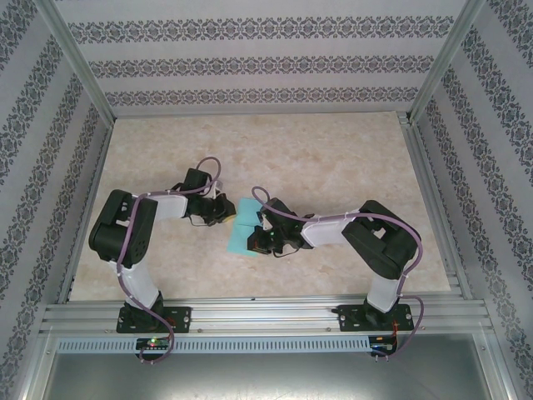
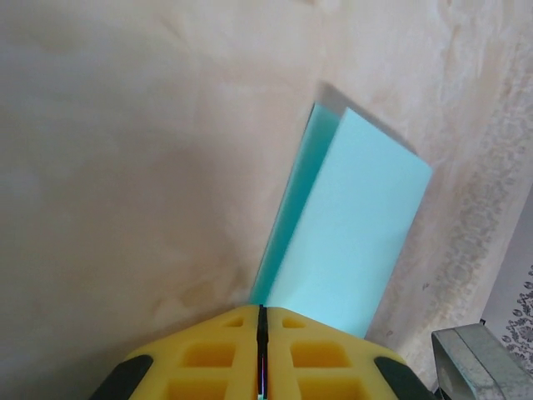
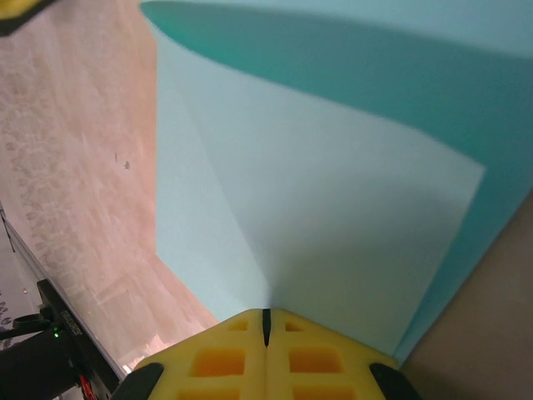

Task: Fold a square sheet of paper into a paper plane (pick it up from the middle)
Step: Fold the triangle a second time at the center of the table.

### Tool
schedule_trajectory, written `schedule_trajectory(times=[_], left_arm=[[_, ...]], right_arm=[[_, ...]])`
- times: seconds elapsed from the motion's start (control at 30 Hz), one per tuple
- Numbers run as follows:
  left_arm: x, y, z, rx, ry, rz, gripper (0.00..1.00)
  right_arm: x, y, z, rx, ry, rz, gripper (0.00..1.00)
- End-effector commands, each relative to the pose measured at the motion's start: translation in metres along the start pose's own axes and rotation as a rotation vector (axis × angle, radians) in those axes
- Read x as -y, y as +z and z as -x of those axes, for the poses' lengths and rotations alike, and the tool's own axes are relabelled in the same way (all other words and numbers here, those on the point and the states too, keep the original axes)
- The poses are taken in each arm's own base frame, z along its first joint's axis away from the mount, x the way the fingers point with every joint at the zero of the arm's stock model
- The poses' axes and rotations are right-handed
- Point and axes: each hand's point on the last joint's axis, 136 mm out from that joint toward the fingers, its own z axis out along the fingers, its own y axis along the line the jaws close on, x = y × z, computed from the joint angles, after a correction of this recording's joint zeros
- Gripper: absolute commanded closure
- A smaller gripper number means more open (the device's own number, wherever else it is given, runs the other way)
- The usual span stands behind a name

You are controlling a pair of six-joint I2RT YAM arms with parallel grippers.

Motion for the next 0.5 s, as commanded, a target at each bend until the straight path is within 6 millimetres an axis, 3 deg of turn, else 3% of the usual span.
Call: schedule_trajectory(times=[0.0,0.13,0.23,0.33,0.47], left_arm=[[0.027,-0.027,0.004,0.026,0.072,-0.039,0.88],[0.046,-0.04,-0.021,0.003,0.113,-0.086,0.88],[0.048,-0.032,-0.047,-0.047,0.144,-0.086,0.89],[0.037,-0.017,-0.063,-0.088,0.15,-0.05,0.9],[0.021,0.002,-0.067,-0.105,0.117,-0.033,0.92]], right_arm=[[0.044,0.005,-0.02,-0.086,0.058,-0.148,1.0],[0.043,0.006,-0.016,-0.086,0.061,-0.148,1.0],[0.04,0.006,-0.013,-0.085,0.06,-0.141,1.0],[0.04,0.006,-0.013,-0.084,0.059,-0.142,1.0],[0.041,0.005,-0.013,-0.086,0.059,-0.144,1.0]])
